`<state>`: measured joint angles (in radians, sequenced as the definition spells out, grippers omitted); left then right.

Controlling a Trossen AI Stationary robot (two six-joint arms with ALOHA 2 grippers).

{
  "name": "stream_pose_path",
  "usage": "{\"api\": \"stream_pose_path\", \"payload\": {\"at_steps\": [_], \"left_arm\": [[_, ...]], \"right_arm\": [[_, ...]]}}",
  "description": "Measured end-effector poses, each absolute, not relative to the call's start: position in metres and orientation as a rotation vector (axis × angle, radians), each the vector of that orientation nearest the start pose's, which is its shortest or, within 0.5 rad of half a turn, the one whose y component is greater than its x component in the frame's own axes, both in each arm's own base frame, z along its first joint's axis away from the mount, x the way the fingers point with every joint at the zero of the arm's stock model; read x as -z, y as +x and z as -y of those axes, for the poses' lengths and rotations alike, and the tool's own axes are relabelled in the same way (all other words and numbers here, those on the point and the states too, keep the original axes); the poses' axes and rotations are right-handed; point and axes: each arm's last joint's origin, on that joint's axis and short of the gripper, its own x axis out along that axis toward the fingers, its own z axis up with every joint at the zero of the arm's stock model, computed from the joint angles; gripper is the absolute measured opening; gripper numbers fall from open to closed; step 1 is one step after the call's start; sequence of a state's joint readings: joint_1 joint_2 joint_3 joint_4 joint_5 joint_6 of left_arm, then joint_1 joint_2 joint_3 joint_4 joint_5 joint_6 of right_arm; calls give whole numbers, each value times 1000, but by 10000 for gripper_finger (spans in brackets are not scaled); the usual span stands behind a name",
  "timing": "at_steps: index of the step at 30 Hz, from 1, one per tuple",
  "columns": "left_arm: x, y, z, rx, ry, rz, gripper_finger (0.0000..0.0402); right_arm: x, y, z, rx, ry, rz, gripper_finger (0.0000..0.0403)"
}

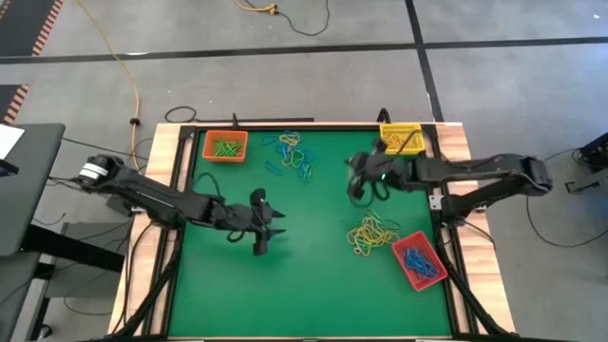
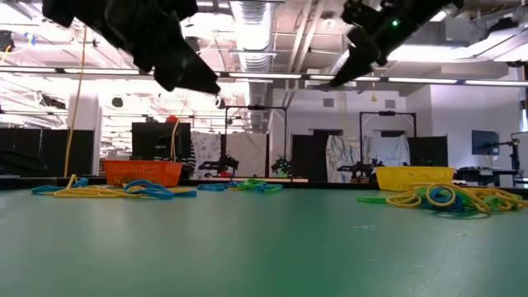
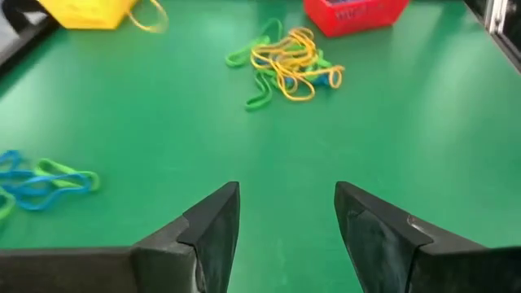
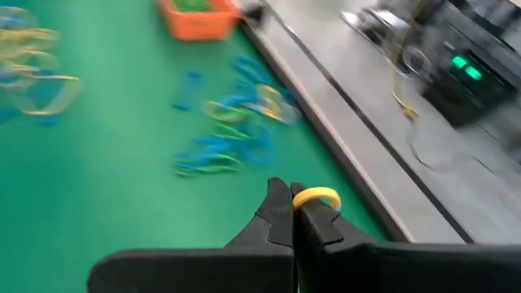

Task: Sort rubber bands into baskets
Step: Put the yellow rubber band into the yellow bin

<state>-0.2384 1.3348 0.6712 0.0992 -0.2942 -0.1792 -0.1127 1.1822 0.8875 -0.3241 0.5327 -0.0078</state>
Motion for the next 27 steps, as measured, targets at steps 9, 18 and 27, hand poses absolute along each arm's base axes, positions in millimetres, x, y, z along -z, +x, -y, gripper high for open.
{"api": "stream_pose_path", "payload": {"at_steps": [9,18,27], "left_arm": [[-161,290,72,-62,-25,-558,192],[-136,303,78,-18,-72,-539,192],[-135,303,79,-8,-85,-545,192]], "right_arm": [[-294,195,103,907,-64,-682,15],[-281,168,152,1059,8,-816,15],[-255,153,192,1144,103,-958,15]]}}
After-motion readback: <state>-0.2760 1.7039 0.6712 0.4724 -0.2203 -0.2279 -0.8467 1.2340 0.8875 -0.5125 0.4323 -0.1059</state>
